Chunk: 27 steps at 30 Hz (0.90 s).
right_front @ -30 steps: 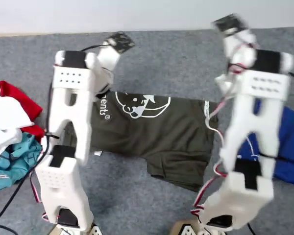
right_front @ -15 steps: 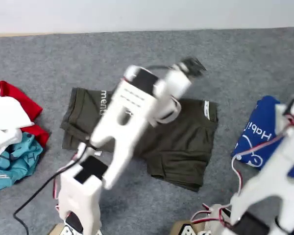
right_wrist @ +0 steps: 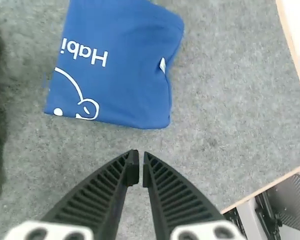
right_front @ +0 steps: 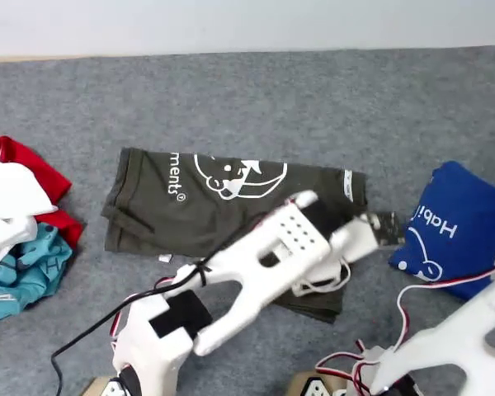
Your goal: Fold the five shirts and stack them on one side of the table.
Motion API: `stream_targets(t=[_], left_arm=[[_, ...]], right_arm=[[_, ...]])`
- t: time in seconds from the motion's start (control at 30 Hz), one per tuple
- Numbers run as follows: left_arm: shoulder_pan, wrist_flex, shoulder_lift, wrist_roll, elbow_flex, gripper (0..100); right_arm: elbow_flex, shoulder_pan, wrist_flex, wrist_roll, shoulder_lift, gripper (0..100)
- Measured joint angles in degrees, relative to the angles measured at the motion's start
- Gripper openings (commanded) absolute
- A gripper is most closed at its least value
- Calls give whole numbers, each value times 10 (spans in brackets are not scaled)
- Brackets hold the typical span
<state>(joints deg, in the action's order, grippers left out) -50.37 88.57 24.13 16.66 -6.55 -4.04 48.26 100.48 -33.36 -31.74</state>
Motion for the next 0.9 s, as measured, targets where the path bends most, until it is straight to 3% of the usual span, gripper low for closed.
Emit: stream_targets(t=[0.37,0.57,0.77,0.9], left_arm=[[-20,-146,0,0,133,163],[-20,-156,0,0,136,157],[-24,-132,47,0,84,6],[-30,-102,75,-2,45,6]], right_arm=[[0,3,0,-2,0,21],[0,3,0,-2,0,21],[0,3,0,-2,0,21],[0,3,0,-2,0,21]])
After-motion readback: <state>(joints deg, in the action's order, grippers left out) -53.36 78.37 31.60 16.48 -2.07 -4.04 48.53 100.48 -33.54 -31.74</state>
